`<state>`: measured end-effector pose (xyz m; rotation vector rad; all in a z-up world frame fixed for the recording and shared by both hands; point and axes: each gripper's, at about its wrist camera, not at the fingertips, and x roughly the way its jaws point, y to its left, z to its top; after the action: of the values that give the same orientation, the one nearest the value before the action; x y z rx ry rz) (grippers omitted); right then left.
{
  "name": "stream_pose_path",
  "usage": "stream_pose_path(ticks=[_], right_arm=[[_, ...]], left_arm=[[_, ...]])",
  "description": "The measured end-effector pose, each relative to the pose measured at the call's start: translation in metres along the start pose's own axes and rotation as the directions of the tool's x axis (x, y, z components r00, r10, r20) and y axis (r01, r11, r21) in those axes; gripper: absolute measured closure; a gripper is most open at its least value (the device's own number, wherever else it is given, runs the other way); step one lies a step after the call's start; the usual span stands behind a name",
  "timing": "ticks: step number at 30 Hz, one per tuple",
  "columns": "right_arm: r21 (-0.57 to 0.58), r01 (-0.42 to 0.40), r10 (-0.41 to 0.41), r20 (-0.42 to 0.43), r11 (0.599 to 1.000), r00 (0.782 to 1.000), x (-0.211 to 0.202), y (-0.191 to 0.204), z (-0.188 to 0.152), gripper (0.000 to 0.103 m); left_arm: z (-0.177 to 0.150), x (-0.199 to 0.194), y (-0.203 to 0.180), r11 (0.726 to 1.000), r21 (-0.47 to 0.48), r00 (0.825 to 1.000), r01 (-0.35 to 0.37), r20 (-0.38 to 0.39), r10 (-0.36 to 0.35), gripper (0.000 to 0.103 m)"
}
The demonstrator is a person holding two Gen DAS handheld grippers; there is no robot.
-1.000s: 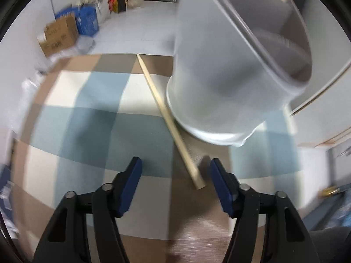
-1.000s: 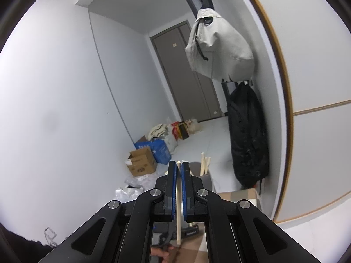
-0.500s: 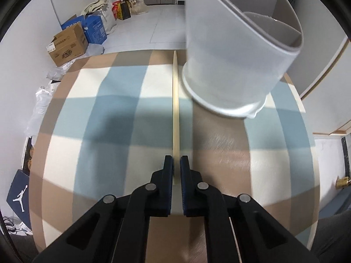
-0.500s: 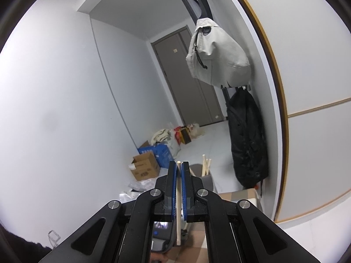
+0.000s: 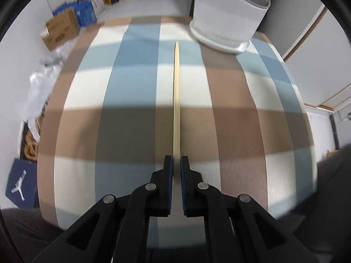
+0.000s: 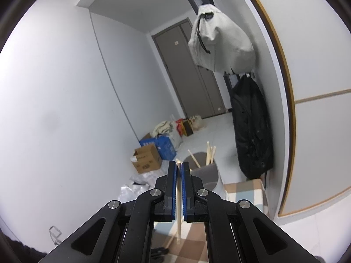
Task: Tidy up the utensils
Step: 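Lower the open left gripper along a wooden chopstick on the mat, then close the left gripper on the wooden chopstick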
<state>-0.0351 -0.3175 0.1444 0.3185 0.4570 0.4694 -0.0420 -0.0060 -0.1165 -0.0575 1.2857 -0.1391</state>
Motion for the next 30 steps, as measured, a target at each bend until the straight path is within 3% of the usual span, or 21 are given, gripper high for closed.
stream_pose_path(ticks=[4,9,13,17,22,23,24,26,30], right_arm=[[0.015,0.016,-0.016,-0.018,1.000,1.000,0.007,-0.010,-0.005,0.100],[0.027,0.040,-0.039,-0.028,0.999,0.999,0.013,-0.023,-0.004,0.100],[0.038,0.055,-0.054,-0.034,0.998,0.998,0.018,-0.031,-0.004,0.100],[0.048,0.063,-0.061,-0.038,0.997,0.997,0.021,-0.037,-0.004,0.100],[0.059,0.064,-0.061,-0.040,0.996,0.997,0.024,-0.042,-0.004,0.100],[0.061,0.062,-0.059,-0.042,0.996,0.997,0.024,-0.042,-0.004,0.100],[0.061,0.061,-0.058,-0.044,0.996,0.997,0.025,-0.042,-0.004,0.100],[0.059,0.058,-0.055,-0.048,0.997,0.997,0.027,-0.041,-0.004,0.100],[0.051,0.048,-0.046,-0.047,0.998,0.998,0.028,-0.038,-0.002,0.100]], left_arm=[[0.021,-0.002,0.012,0.999,-0.046,1.000,0.011,-0.023,-0.012,0.099],[0.070,0.001,0.009,0.997,-0.071,0.999,0.035,0.027,-0.033,0.055],[0.104,0.013,-0.002,0.999,-0.051,0.998,-0.003,0.055,0.006,0.054],[0.134,0.047,-0.011,0.997,-0.013,0.997,-0.072,0.007,0.072,0.054],[0.153,0.062,-0.004,0.994,-0.012,0.994,-0.104,0.036,0.105,0.058],[0.153,0.062,-0.004,0.994,-0.017,0.993,-0.105,0.045,0.106,0.065],[0.155,0.062,-0.002,0.995,-0.022,0.993,-0.102,0.054,0.103,0.080],[0.155,0.062,0.005,0.997,-0.044,0.996,-0.062,0.065,0.065,0.101],[0.145,0.051,0.032,0.990,-0.134,0.993,0.033,0.114,-0.017,0.101]])
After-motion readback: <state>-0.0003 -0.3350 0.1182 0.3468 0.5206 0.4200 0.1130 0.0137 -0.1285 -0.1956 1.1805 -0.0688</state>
